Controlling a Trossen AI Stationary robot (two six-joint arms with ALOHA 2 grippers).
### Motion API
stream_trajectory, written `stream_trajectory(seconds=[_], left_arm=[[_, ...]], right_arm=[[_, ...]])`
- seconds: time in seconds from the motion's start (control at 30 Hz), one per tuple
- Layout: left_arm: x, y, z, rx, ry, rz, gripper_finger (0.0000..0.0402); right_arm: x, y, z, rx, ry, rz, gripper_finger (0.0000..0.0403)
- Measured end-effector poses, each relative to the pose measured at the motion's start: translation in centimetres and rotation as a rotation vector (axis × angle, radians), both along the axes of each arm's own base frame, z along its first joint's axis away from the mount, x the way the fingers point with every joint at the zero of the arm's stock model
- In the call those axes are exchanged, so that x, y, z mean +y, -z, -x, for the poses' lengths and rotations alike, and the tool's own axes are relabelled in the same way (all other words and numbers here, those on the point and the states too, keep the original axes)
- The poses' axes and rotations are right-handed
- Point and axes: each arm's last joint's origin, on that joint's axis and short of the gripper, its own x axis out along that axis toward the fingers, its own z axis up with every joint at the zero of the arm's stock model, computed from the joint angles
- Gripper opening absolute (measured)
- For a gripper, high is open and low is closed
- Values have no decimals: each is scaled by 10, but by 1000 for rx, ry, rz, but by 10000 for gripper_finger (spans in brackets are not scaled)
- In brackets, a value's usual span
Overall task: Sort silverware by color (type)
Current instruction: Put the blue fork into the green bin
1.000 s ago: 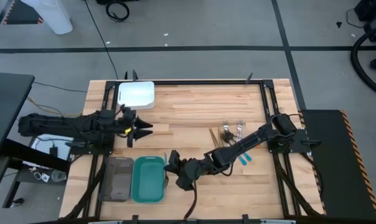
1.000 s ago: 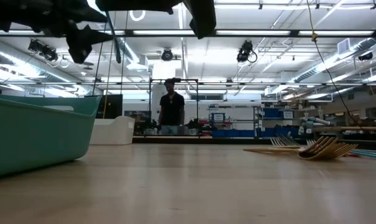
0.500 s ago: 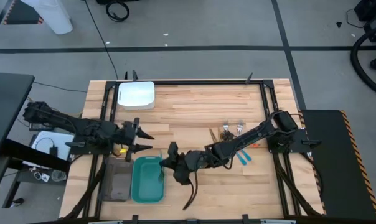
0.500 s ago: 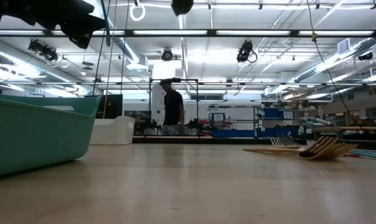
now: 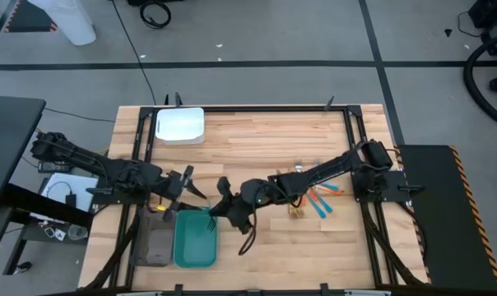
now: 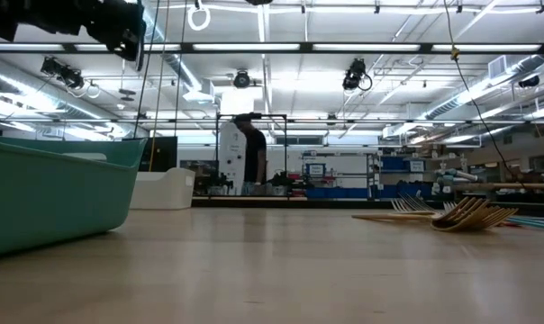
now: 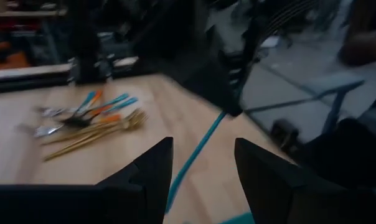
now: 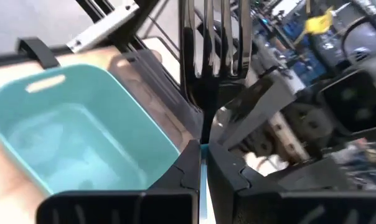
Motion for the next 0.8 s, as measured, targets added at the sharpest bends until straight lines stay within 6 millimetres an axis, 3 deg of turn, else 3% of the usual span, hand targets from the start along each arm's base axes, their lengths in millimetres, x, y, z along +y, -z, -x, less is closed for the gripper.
stream_trajectory(seconds=[0.3, 0.6, 0.8], left_arm=[[-4, 8, -17, 21, 58, 79, 180], [-5, 14, -28, 38, 103, 133, 180], [-8, 14, -32, 16, 137, 153, 152]], right_arm=[[-15, -6, -4, -16, -141, -160, 20], [-16, -7, -5, -12, -129, -192, 20], [-20, -7, -5, 25, -177, -285, 20]])
